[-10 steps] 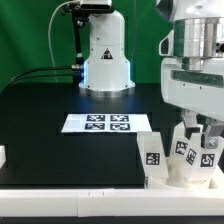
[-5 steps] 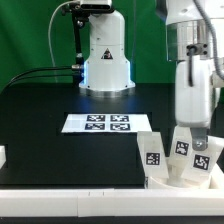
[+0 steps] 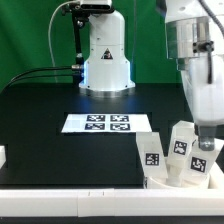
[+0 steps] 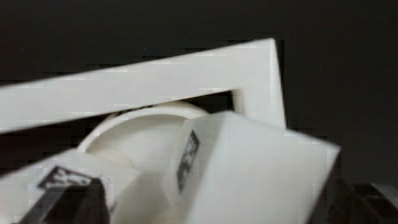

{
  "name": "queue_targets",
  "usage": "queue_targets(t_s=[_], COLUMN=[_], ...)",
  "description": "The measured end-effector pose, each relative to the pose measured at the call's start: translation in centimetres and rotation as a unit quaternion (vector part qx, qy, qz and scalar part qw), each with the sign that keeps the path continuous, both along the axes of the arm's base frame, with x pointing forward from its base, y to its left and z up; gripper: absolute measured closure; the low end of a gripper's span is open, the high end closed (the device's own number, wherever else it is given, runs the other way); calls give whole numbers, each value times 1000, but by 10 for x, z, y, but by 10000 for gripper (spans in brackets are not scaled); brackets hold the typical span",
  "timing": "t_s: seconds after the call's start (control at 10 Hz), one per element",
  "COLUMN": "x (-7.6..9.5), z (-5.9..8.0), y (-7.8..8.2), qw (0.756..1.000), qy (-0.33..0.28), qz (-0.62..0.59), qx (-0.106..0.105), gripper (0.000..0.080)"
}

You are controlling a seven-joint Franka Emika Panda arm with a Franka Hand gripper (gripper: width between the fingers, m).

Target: Assemble stool

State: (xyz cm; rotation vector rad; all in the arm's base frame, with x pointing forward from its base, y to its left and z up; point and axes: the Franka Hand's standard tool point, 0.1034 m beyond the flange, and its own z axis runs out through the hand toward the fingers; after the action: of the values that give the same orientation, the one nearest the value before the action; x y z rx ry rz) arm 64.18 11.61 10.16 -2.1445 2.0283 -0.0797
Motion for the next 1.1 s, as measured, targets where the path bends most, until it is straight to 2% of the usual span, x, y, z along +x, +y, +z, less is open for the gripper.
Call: queue_targets(t_s=[0.2,0.5,0.6,0.7,0.8,0.9,1.1], x=[-2,-1,0,-2,0,3,2], z=[2,1,2,0,1,3,2], y=[7,5,6,7,9,8,3], qw=[983,961,917,865,827,820,783], qy=[-15,-23,-28,-22,-14,-28,-26], qz=[182,272,389,494,556,564,613], qx=[-23,-44,-77,-83,-77,-90,-103], gripper=[151,151,151,151,151,151,151])
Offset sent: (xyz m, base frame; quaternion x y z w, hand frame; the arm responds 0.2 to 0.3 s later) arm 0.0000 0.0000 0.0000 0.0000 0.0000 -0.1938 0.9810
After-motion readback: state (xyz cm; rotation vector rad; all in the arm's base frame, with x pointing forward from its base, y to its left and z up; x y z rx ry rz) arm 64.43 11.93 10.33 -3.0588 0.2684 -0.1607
